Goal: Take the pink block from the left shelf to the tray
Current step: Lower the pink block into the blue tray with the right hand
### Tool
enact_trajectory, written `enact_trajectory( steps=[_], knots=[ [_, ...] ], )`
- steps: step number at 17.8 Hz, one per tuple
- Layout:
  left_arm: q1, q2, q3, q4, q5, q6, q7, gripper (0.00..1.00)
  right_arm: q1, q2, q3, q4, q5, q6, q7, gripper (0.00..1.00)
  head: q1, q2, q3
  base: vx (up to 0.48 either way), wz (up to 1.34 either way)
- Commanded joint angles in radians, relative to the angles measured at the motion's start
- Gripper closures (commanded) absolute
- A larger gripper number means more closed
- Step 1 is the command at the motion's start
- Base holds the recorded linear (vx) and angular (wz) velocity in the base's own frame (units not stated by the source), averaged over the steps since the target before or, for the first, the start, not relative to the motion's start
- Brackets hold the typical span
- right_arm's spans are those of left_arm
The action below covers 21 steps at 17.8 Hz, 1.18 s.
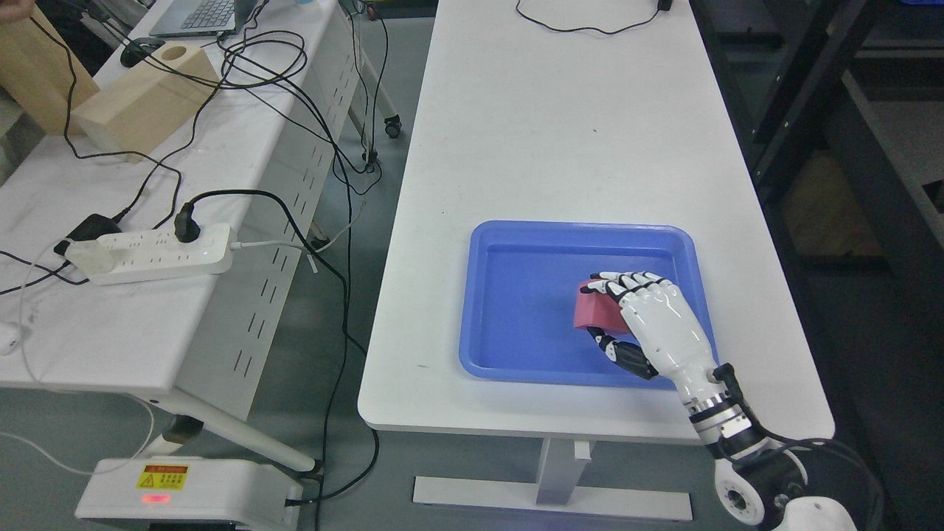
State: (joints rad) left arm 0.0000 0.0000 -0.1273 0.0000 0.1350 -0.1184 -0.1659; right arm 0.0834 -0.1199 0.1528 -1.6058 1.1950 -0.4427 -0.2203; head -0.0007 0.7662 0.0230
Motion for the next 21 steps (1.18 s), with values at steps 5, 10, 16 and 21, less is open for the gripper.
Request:
enact_trajectory(
  steps=[5,10,16,21],
  knots=[
    [0.02,0.017,0.0,-0.017,0.0,0.0,0.0,0.0,0.024,-0.003,0.082,0.004,0.057,0.004,0.006,0.85,0.0,0.0,0.0,0.03,0.0],
    [0.02,0.017,0.0,-0.017,0.0,0.0,0.0,0.0,0.027,-0.003,0.073,0.003,0.031,0.016,0.002,0.62,0.0,0.0,0.0,0.025,0.0],
    [0.02,0.017,0.0,-0.017,0.0,0.0,0.0,0.0,0.029,-0.003,0.068,0.003,-0.003,0.032,0.001,0.48,0.0,0.0,0.0,0.019,0.0],
    [0.02,0.017,0.0,-0.017,0.0,0.0,0.0,0.0,0.03,-0.004,0.065,0.003,-0.017,0.041,-0.002,0.36,0.0,0.0,0.0,0.005,0.0]
  ],
)
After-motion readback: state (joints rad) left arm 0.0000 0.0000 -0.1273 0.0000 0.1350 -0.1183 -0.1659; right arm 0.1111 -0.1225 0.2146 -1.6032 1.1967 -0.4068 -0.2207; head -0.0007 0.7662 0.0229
